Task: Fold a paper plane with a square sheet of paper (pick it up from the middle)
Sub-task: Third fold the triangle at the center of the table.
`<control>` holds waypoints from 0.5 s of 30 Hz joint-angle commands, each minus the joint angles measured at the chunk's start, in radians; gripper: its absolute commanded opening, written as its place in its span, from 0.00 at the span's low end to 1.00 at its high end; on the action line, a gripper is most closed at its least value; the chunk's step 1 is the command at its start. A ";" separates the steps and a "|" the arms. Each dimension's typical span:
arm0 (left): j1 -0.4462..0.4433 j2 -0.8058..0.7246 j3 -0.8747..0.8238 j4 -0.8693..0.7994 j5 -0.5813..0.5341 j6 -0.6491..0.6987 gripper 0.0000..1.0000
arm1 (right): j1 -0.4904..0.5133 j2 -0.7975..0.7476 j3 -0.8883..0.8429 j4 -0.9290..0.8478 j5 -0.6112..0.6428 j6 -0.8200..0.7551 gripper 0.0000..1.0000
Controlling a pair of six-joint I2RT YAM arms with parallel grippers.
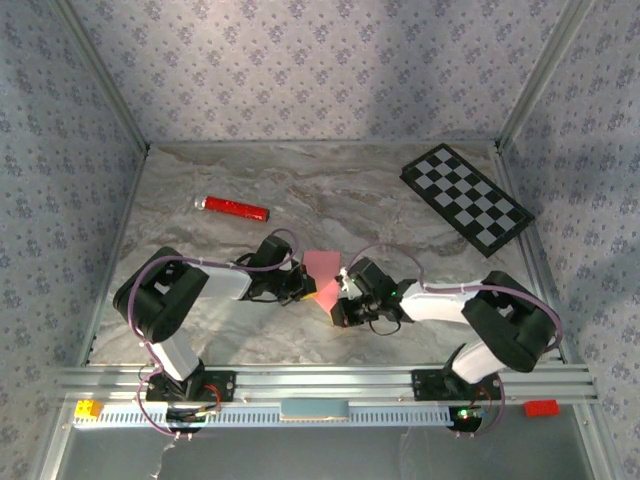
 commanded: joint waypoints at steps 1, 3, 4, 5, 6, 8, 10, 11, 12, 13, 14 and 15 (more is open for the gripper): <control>-0.001 0.029 0.001 -0.068 -0.055 0.009 0.00 | -0.005 -0.039 -0.014 -0.110 -0.021 0.006 0.09; 0.000 0.027 0.001 -0.069 -0.053 0.009 0.00 | -0.005 -0.080 0.013 -0.137 -0.021 0.007 0.09; 0.001 0.025 0.001 -0.068 -0.052 0.009 0.00 | -0.006 -0.101 0.030 -0.150 -0.025 0.007 0.09; 0.000 0.024 0.001 -0.069 -0.052 0.010 0.00 | -0.008 -0.116 0.045 -0.160 -0.027 0.004 0.09; 0.000 0.022 0.001 -0.068 -0.053 0.009 0.00 | -0.007 -0.132 0.063 -0.169 -0.023 0.000 0.09; -0.001 0.022 0.001 -0.069 -0.053 0.009 0.00 | -0.016 -0.141 0.094 -0.175 -0.017 -0.006 0.09; -0.001 0.023 0.002 -0.067 -0.052 0.009 0.00 | -0.030 -0.119 0.125 -0.165 -0.023 -0.011 0.09; 0.000 0.023 0.002 -0.067 -0.052 0.009 0.00 | -0.035 -0.091 0.145 -0.164 -0.026 -0.008 0.09; -0.001 0.024 0.002 -0.065 -0.051 0.007 0.00 | -0.043 -0.060 0.168 -0.164 -0.028 -0.005 0.09; -0.001 0.023 0.002 -0.065 -0.052 0.008 0.00 | -0.046 -0.031 0.185 -0.159 -0.031 -0.003 0.09; 0.000 0.024 0.002 -0.064 -0.050 0.008 0.00 | -0.046 -0.001 0.206 -0.154 -0.031 0.003 0.09; 0.000 0.023 0.002 -0.064 -0.050 0.007 0.00 | -0.047 0.031 0.225 -0.148 -0.033 0.007 0.08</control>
